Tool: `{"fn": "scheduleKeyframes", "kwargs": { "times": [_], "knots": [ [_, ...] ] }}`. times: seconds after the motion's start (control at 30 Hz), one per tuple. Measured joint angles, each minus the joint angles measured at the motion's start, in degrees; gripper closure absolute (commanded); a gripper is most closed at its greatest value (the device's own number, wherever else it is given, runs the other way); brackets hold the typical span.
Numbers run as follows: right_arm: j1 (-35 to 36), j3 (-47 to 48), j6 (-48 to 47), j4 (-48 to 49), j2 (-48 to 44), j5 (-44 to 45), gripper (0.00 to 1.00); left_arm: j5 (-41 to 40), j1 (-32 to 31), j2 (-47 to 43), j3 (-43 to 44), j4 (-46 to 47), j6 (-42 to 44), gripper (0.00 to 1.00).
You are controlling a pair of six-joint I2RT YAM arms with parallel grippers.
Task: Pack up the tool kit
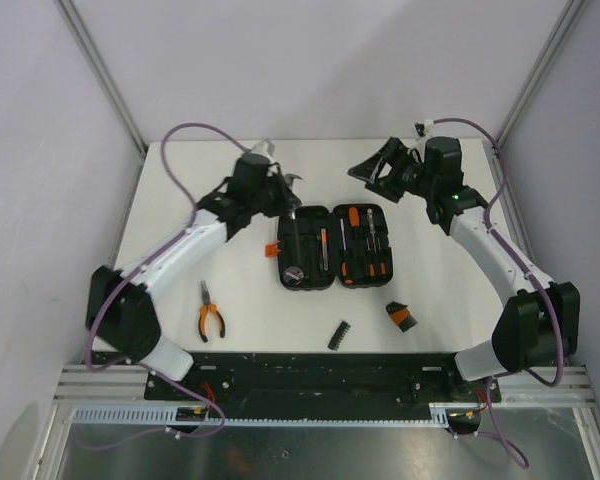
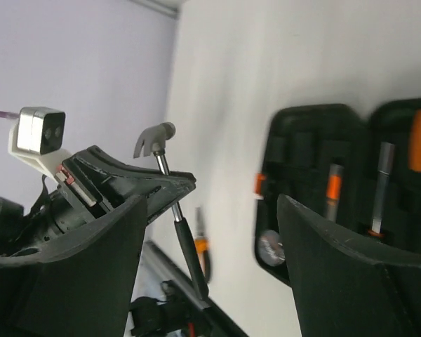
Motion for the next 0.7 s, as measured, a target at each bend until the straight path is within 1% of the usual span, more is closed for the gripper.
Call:
{"fn": "scheduleKeyframes", "kwargs": {
  "times": [0.17,0.33,0.53,0.7],
  "knots": [
    [-0.6,0.0,-6.3,-12.0,-2.5,6.8,0.23,-7.1,-6.1,10.9,4.7,-4.8,0.5,1.0],
    [-0.9,0.0,-9.1,-19.8,-2.5,10.0,0.24,-12.5,-9.0,19.0,8.7,-8.4,1.0,1.0],
    [-1.7,0.0,-10.6,-24.4,-2.5,11.1,0.24,-17.0,-10.1,26.0,14.0,-10.4,1.8,1.0],
    [-2.3,0.0,-11.2,-25.8,-2.5,11.1,0.25,-19.3,-10.1,32.6,20.4,-12.0,1.9,1.0]
  ]
}}
